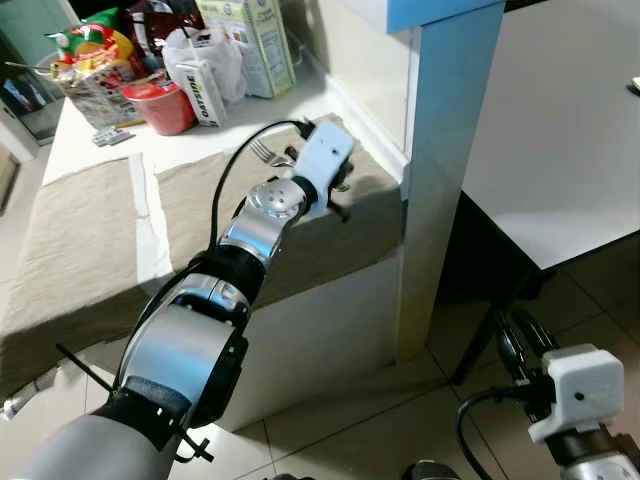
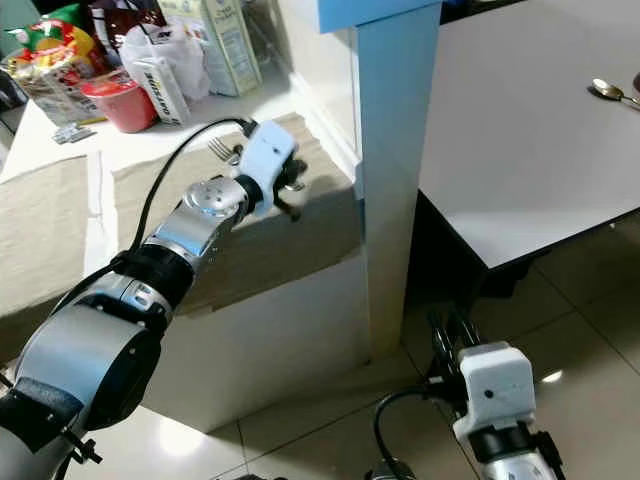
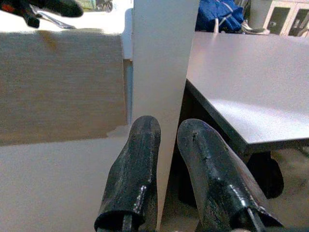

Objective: Setting the table

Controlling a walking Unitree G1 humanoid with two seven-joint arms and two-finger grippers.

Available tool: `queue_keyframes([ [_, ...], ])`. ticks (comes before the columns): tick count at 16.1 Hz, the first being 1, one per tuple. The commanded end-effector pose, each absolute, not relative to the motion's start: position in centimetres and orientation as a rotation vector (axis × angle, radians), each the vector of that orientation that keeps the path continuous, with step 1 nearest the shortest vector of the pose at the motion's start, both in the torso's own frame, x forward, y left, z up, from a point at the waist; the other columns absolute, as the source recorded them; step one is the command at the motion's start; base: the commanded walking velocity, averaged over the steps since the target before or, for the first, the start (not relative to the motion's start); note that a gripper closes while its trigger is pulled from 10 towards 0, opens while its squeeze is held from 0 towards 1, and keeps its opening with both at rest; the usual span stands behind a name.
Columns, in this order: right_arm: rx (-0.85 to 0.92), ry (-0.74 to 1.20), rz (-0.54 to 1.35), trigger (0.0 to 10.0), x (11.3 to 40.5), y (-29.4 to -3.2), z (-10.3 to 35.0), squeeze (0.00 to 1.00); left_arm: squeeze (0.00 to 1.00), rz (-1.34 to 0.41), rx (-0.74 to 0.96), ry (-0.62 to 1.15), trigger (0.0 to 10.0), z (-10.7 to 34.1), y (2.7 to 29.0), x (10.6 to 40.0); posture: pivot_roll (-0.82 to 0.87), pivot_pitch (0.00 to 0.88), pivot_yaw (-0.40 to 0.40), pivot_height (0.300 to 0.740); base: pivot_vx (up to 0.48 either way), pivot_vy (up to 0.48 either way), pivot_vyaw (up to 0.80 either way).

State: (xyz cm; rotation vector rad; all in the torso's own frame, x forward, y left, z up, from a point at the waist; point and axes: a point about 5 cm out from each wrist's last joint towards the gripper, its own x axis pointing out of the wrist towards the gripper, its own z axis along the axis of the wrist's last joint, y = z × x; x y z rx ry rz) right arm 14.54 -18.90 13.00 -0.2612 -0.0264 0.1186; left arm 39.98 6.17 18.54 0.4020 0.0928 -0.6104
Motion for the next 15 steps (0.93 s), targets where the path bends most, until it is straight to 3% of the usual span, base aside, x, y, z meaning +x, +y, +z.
queue_keyframes([
  [1, -0.256, -0.040, 0.123, 10.0, 14.5, -18.6, 13.5, 0.00, 0.00, -0.594, 0.449, 0.139, 10.0, 18.1, 7.3, 40.2, -0.29, 0.116, 0.188, 0.740, 0.000, 0.000, 0.00],
  [4, -0.257, -0.031, 0.126, 10.0, 14.5, -18.6, 13.4, 0.00, 0.00, -0.568, 0.472, 0.191, 10.0, 17.1, 8.5, 40.2, -0.28, 0.118, 0.184, 0.740, 0.000, 0.000, 0.00],
  [9, -0.272, -0.017, 0.149, 10.0, 14.8, -18.8, 13.2, 0.00, 0.00, -0.459, 0.367, 0.235, 10.0, 16.8, 12.9, 40.4, -0.25, 0.114, 0.164, 0.740, 0.000, 0.000, 0.00],
  [13, -0.283, -0.012, 0.165, 10.0, 15.1, -18.8, 13.2, 0.00, 0.00, -0.474, 0.292, 0.232, 10.0, 16.2, 12.9, 39.6, -0.24, 0.116, 0.153, 0.740, 0.000, 0.000, 0.00],
  [15, -0.287, -0.008, 0.175, 10.0, 15.3, -18.8, 13.0, 0.00, 0.00, -0.510, 0.232, 0.169, 10.0, 17.9, 11.6, 39.4, -0.23, 0.109, 0.143, 0.740, 0.000, 0.000, 0.00],
])
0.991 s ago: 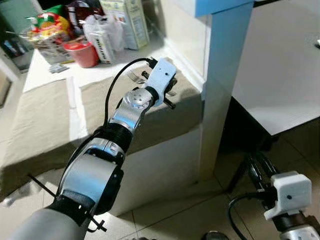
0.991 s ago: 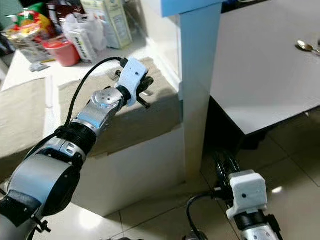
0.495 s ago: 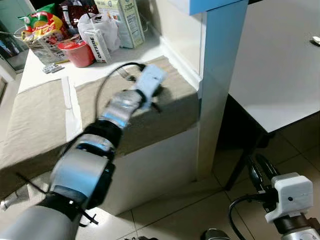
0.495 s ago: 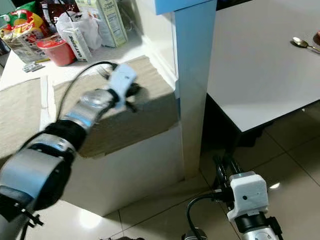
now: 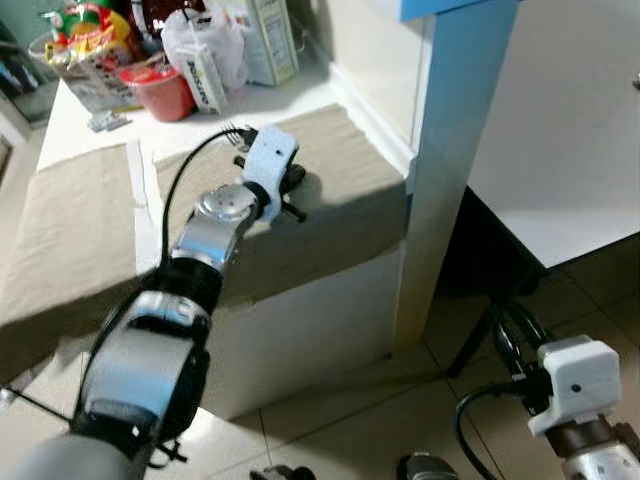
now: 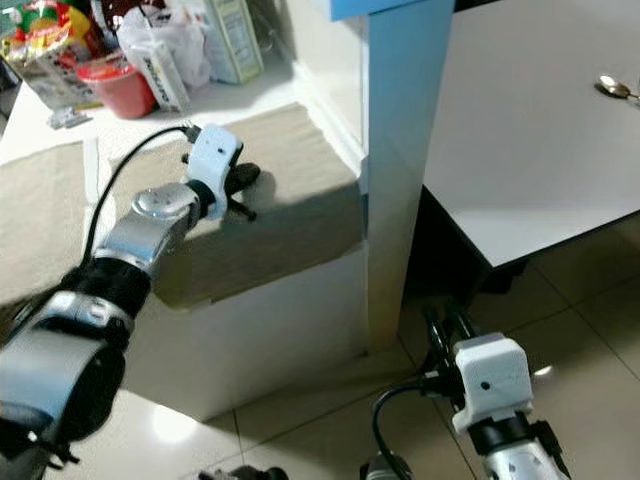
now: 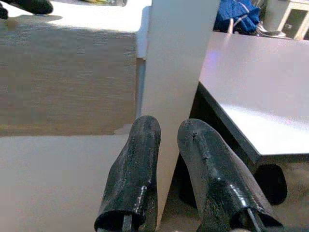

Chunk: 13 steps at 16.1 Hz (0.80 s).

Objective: Setting the table

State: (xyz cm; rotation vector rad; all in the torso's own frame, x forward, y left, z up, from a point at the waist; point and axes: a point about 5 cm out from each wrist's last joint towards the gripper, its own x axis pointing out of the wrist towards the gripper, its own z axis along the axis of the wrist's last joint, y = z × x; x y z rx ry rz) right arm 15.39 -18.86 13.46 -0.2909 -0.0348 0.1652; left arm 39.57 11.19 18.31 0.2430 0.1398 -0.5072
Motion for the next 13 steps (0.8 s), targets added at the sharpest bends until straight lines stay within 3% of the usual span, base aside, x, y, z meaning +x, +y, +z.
queue_keyframes([
  [1, -0.289, -0.008, 0.176, 10.0, 15.4, -18.8, 13.0, 0.00, 0.00, -0.524, 0.207, 0.145, 10.0, 18.8, 11.1, 39.2, -0.23, 0.107, 0.142, 0.740, 0.000, 0.000, 0.00],
  [4, -0.294, -0.007, 0.179, 10.0, 15.8, -18.7, 12.9, 0.00, 0.00, -0.540, 0.156, 0.188, 10.0, 18.8, 10.9, 37.1, -0.23, 0.104, 0.143, 0.740, 0.000, 0.000, 0.00],
  [8, -0.297, 0.001, 0.177, 10.0, 15.9, -18.7, 12.7, 0.00, 0.00, -0.457, 0.127, 0.290, 10.0, 17.1, 13.2, 34.6, -0.22, 0.097, 0.146, 0.740, 0.000, 0.000, 0.00],
  [9, -0.295, 0.001, 0.177, 10.0, 16.1, -18.7, 12.5, 0.00, 0.00, -0.451, 0.137, 0.262, 10.0, 17.7, 13.5, 34.0, -0.21, 0.087, 0.146, 0.740, 0.000, 0.000, 0.00],
  [11, -0.291, -0.016, 0.186, 10.0, 16.7, -18.6, 12.4, 0.00, 0.00, -0.460, 0.159, 0.047, 10.0, 21.8, 12.6, 35.4, -0.20, 0.070, 0.145, 0.740, 0.000, 0.000, 0.00],
  [13, -0.288, -0.023, 0.184, 10.0, 17.0, -18.4, 12.4, 0.00, 0.00, -0.468, 0.155, -0.050, 10.0, 23.9, 12.1, 36.5, -0.21, 0.057, 0.145, 0.740, 0.000, 0.000, 0.00],
])
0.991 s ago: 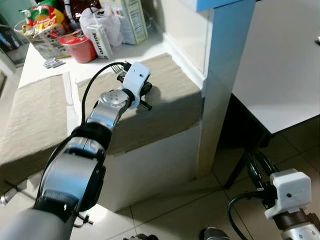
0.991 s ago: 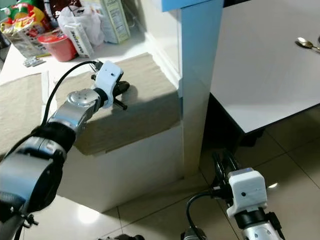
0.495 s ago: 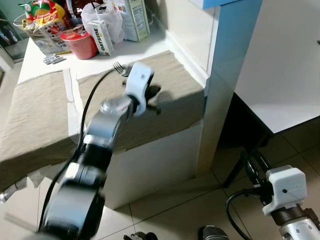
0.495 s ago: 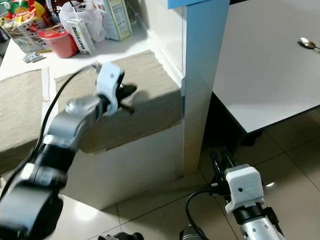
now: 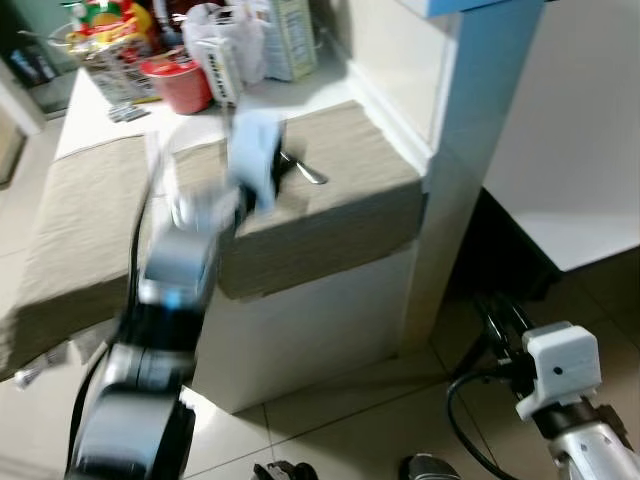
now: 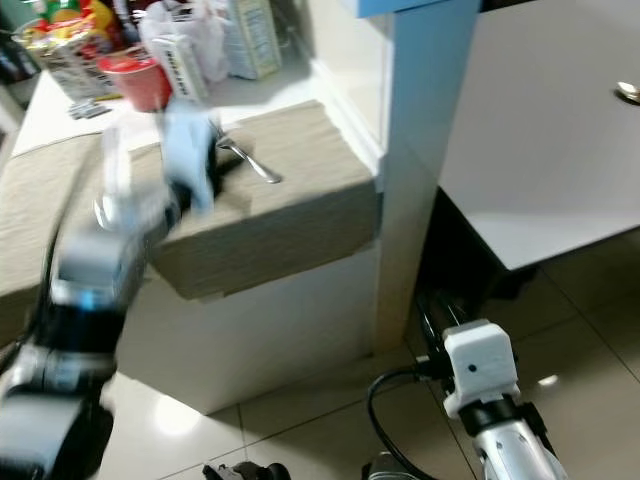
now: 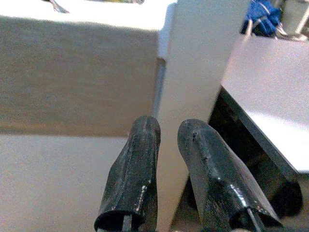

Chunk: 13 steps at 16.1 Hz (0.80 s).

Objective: Setting the table

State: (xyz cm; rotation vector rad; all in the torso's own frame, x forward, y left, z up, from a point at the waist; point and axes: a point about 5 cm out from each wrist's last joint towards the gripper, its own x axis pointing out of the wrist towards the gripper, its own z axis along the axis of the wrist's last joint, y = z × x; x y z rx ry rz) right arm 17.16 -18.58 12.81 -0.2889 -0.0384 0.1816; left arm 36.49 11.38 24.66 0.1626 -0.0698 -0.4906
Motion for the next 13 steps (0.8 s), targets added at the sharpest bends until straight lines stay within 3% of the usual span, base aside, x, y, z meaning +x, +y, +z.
queue_keyframes([
  [1, -0.288, -0.029, 0.182, 10.0, 17.3, -18.4, 12.4, 0.00, 0.00, -0.448, 0.162, -0.115, 10.0, 25.6, 11.7, 37.8, -0.21, 0.057, 0.145, 0.740, 0.000, 0.000, 0.00],
  [7, -0.294, -0.042, 0.174, 10.0, 17.3, -18.5, 12.6, 0.00, 0.00, -0.364, 0.158, -0.093, 10.0, 23.7, 10.8, 40.6, -0.25, 0.051, 0.150, 0.740, 0.000, 0.000, 0.00],
  [13, -0.304, -0.036, 0.172, 10.0, 16.6, -18.5, 12.9, 0.00, 0.00, -0.363, 0.183, -0.008, 10.0, 20.6, 10.0, 41.0, -0.26, 0.075, 0.155, 0.740, 0.000, 0.000, 0.00],
])
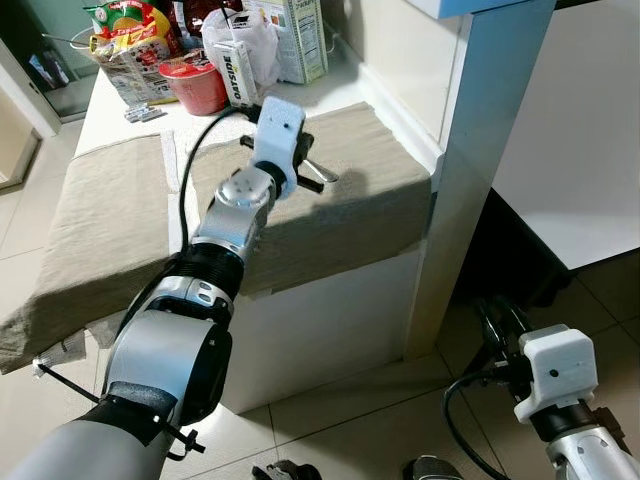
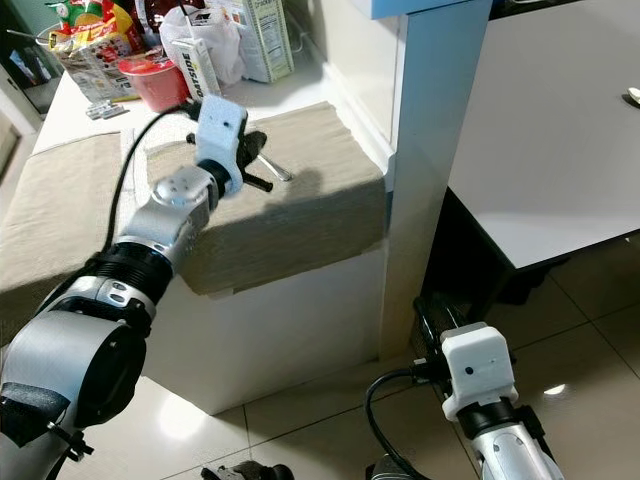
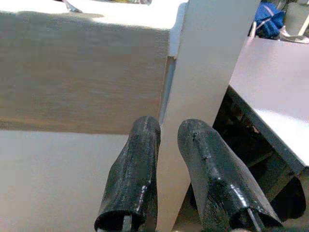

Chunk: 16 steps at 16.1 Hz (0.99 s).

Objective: Setting the table

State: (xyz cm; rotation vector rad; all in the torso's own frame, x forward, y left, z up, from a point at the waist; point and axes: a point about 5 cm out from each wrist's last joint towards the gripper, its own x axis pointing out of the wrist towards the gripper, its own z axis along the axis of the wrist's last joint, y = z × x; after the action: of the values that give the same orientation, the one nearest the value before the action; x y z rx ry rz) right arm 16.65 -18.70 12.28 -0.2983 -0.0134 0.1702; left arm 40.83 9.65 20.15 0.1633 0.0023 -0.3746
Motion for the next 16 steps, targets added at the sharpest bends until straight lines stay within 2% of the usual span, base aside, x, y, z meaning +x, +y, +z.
queue_keyframes([
  [1, -0.303, -0.034, 0.173, 10.0, 16.5, -18.5, 12.9, 0.00, 0.00, -0.372, 0.188, -0.002, 10.0, 20.3, 9.8, 41.0, -0.26, 0.078, 0.154, 0.740, 0.000, 0.000, 0.00],
  [10, -0.302, -0.028, 0.171, 10.0, 15.9, -18.3, 13.0, 0.00, 0.00, -0.545, 0.227, -0.036, 10.0, 19.8, 7.3, 40.3, -0.26, 0.092, 0.163, 0.740, 0.000, 0.000, 0.00],
  [16, -0.298, -0.020, 0.170, 10.0, 15.7, -18.2, 12.9, 0.00, 0.00, -0.605, 0.269, 0.082, 10.0, 17.6, 6.9, 39.8, -0.25, 0.095, 0.166, 0.740, 0.000, 0.000, 0.00],
])
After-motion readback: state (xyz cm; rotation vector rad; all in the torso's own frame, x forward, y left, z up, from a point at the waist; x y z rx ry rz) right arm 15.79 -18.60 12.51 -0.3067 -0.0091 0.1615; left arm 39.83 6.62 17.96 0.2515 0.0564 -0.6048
